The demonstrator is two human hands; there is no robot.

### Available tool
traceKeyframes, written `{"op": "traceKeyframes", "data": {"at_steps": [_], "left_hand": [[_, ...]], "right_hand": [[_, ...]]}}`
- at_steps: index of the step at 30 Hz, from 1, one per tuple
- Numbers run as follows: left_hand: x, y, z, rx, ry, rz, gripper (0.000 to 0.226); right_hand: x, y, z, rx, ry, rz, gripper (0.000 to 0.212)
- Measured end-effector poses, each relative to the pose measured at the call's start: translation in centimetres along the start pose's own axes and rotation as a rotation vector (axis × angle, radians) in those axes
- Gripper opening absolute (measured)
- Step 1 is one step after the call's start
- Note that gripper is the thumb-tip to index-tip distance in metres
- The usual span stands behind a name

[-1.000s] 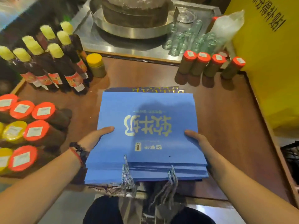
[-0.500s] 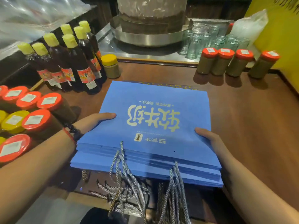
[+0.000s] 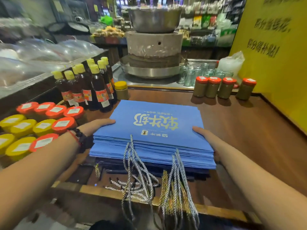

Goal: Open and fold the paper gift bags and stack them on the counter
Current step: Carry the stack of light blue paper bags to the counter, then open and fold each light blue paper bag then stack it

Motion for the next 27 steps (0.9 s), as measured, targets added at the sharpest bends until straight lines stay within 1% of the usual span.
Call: {"op": "traceKeyframes", "data": {"at_steps": [2, 3, 5, 6, 7, 8, 9, 10, 11, 12, 13, 14, 16, 19, 20, 21, 23, 25, 26, 27], "left_hand": [[0.9, -0.2, -1.6, 0.05, 0.056, -0.039, 0.059], [1.3, -0.5, -1.8, 0.039, 0.101, -0.057, 0.061], [2.1, -0.1, -3.3, 0.033, 0.179, 0.016, 0.083], [2.4, 0.3, -4.2, 0.008, 0.232, 0.072, 0.083], [2.4, 1.0, -5.2, -0.052, 0.288, 0.188, 0.08], [2.3, 1.7, -6.1, -0.058, 0.332, 0.356, 0.085], [2.2, 2.2, -6.7, -0.057, 0.35, 0.524, 0.103], [2.1, 2.3, -7.0, -0.026, 0.365, 0.652, 0.12], [1.9, 2.4, -7.2, -0.006, 0.38, 0.701, 0.12], [2.2, 2.7, -7.5, 0.024, 0.404, 0.707, 0.109], [2.4, 2.8, -7.5, 0.064, 0.43, 0.716, 0.097], [2.7, 3.0, -7.6, 0.122, 0.451, 0.74, 0.087], [3.6, 3.6, -8.1, 0.19, 0.503, 0.819, 0.079], [4.2, 4.9, -8.8, 0.166, 0.477, 0.93, 0.083], [4.4, 5.6, -9.2, 0.154, 0.463, 0.926, 0.085], [4.7, 6.5, -9.6, 0.151, 0.486, 0.906, 0.085], [5.6, 8.6, -10.5, 0.182, 0.58, 0.839, 0.074], [6.7, 10.7, -11.1, 0.247, 0.67, 0.784, 0.058], [7.0, 11.7, -11.3, 0.248, 0.689, 0.735, 0.055], [7.2, 12.8, -11.4, 0.215, 0.691, 0.685, 0.056]], "right_hand": [[-0.1, -0.7, -0.7, 0.047, -0.01, -0.071, 0.049], [-0.2, -0.8, -1.2, 0.064, -0.021, -0.093, 0.05], [-0.4, -1.3, -2.1, 0.078, -0.078, -0.136, 0.052], [-0.7, -1.6, -2.6, 0.093, -0.113, -0.157, 0.05], [-1.1, -1.8, -3.2, 0.113, -0.157, -0.177, 0.045], [-1.5, -2.0, -3.6, 0.135, -0.198, -0.216, 0.042], [-1.9, -2.0, -4.3, 0.141, -0.235, -0.261, 0.045], [-2.2, -1.7, -4.9, 0.126, -0.268, -0.307, 0.057], [-2.3, -1.3, -5.2, 0.097, -0.29, -0.339, 0.074], [-2.3, -1.0, -5.6, 0.085, -0.309, -0.367, 0.085], [-2.5, -0.7, -6.0, 0.077, -0.334, -0.393, 0.088], [-2.6, -0.7, -6.3, 0.08, -0.367, -0.419, 0.085], [-2.9, -0.9, -7.1, 0.103, -0.424, -0.478, 0.077], [-3.4, -2.4, -8.5, 0.18, -0.505, -0.504, 0.068], [-3.7, -3.0, -9.3, 0.226, -0.54, -0.523, 0.066], [-3.9, -3.7, -9.9, 0.271, -0.575, -0.551, 0.063], [-4.4, -5.1, -11.4, 0.357, -0.616, -0.627, 0.057], [-4.9, -7.1, -13.1, 0.464, -0.647, -0.705, 0.044], [-5.2, -8.5, -14.1, 0.537, -0.656, -0.723, 0.035], [-5.6, -10.0, -15.0, 0.611, -0.664, -0.728, 0.026]]}}
Point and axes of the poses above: each hand's wrist, its own z-axis towards the middle knuckle, its own y-axis out of the palm, x = y × z, the point moved 7 cm from there along z, towards the middle knuckle, and after that the axes turned 5 degrees about -z, right-handed, at the moved point
